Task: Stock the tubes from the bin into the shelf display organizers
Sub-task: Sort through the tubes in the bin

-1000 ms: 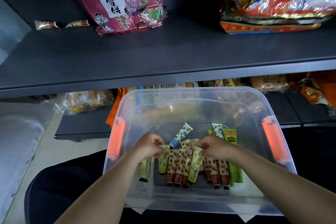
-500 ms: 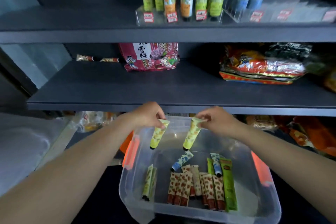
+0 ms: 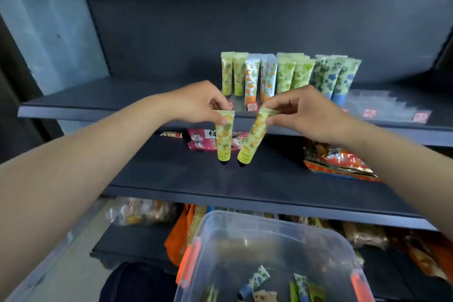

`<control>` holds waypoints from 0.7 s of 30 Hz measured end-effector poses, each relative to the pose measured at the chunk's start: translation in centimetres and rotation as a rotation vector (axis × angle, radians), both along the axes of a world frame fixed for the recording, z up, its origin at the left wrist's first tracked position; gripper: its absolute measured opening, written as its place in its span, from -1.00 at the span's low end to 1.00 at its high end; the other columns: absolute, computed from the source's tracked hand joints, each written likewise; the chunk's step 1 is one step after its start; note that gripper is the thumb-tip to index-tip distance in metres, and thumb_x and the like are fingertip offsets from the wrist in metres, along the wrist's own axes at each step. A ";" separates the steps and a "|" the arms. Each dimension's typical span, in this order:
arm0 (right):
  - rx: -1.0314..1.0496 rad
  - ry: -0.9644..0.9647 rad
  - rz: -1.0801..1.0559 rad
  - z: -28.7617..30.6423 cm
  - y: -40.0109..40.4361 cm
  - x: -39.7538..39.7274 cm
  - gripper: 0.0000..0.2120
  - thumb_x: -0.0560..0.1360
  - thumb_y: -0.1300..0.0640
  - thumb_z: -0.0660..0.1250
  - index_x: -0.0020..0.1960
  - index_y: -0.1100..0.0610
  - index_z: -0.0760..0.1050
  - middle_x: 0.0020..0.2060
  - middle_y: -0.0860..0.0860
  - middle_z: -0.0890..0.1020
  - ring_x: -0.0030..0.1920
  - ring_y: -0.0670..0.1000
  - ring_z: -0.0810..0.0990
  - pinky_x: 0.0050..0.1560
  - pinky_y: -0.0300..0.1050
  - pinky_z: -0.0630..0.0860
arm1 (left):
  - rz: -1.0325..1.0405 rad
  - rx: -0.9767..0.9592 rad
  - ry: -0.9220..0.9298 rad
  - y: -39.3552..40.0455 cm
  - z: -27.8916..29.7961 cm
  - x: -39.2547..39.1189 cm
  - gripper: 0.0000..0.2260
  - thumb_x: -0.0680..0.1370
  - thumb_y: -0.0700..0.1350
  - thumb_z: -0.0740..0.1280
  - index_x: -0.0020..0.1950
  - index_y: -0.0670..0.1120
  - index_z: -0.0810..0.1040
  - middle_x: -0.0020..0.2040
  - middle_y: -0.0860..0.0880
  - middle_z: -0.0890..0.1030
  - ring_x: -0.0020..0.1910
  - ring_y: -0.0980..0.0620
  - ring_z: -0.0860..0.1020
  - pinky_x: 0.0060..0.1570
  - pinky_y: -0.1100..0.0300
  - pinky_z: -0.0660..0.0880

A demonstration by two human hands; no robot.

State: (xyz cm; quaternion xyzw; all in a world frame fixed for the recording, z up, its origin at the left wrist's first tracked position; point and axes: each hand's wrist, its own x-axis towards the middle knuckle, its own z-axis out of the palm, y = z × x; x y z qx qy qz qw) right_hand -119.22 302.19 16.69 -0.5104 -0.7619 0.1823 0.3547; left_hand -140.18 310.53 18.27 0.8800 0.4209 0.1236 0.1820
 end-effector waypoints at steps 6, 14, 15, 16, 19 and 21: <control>0.104 -0.045 0.032 8.0 2.3 -1.5 -0.88 0.45 0.30 0.40 -0.10 0.10 0.63 -0.22 -0.11 0.68 -0.19 -0.21 0.61 -0.08 -0.38 0.52 | 0.045 0.146 -0.092 2.1 7.1 -1.7 -0.95 0.48 -0.10 0.41 -0.08 0.03 0.64 -0.12 0.16 0.64 -0.07 0.19 0.58 0.00 0.27 0.45; 0.161 -0.154 -0.194 12.9 10.3 -3.1 -0.90 0.47 0.25 0.38 -0.10 0.08 0.63 -0.13 0.02 0.67 -0.10 -0.03 0.61 0.03 -0.05 0.55 | 0.098 0.269 -0.113 8.3 9.7 -0.8 -0.90 0.52 -0.15 0.37 0.01 -0.05 0.63 -0.19 0.16 0.55 -0.15 0.15 0.51 -0.21 0.35 0.37; 0.149 -0.185 -0.231 12.7 11.3 -3.4 -0.90 0.47 0.25 0.37 -0.10 0.09 0.63 -0.13 0.01 0.67 -0.08 -0.01 0.61 0.02 -0.03 0.55 | 0.099 0.274 -0.101 9.1 9.4 -0.6 -0.88 0.52 -0.16 0.36 0.04 -0.06 0.63 -0.18 0.15 0.54 -0.13 0.14 0.50 -0.19 0.33 0.36; 0.131 -0.211 -0.259 12.4 12.2 -3.6 -0.89 0.47 0.25 0.37 -0.08 0.09 0.63 -0.13 0.00 0.66 -0.07 0.00 0.60 -0.01 -0.04 0.54 | 0.103 0.275 -0.096 9.9 9.1 -0.3 -0.86 0.53 -0.17 0.35 0.07 -0.07 0.62 -0.15 0.13 0.54 -0.09 0.12 0.50 -0.13 0.30 0.36; 0.059 -0.292 -0.316 11.8 14.5 -3.9 -0.86 0.46 0.26 0.37 -0.02 0.09 0.63 -0.09 -0.05 0.60 -0.06 -0.04 0.54 -0.11 -0.16 0.42 | 0.110 0.255 -0.097 11.8 8.0 0.2 -0.82 0.53 -0.16 0.35 0.12 -0.07 0.61 -0.05 0.09 0.53 0.00 0.09 0.50 -0.02 0.24 0.35; 0.003 -0.360 -0.325 11.5 15.4 -3.9 -0.84 0.45 0.23 0.40 0.02 0.09 0.62 -0.07 -0.05 0.59 -0.04 -0.05 0.51 -0.09 -0.18 0.37 | 0.096 0.234 -0.100 12.7 7.3 0.5 -0.82 0.53 -0.16 0.35 0.12 -0.08 0.61 -0.05 0.09 0.54 0.00 0.10 0.50 -0.01 0.25 0.35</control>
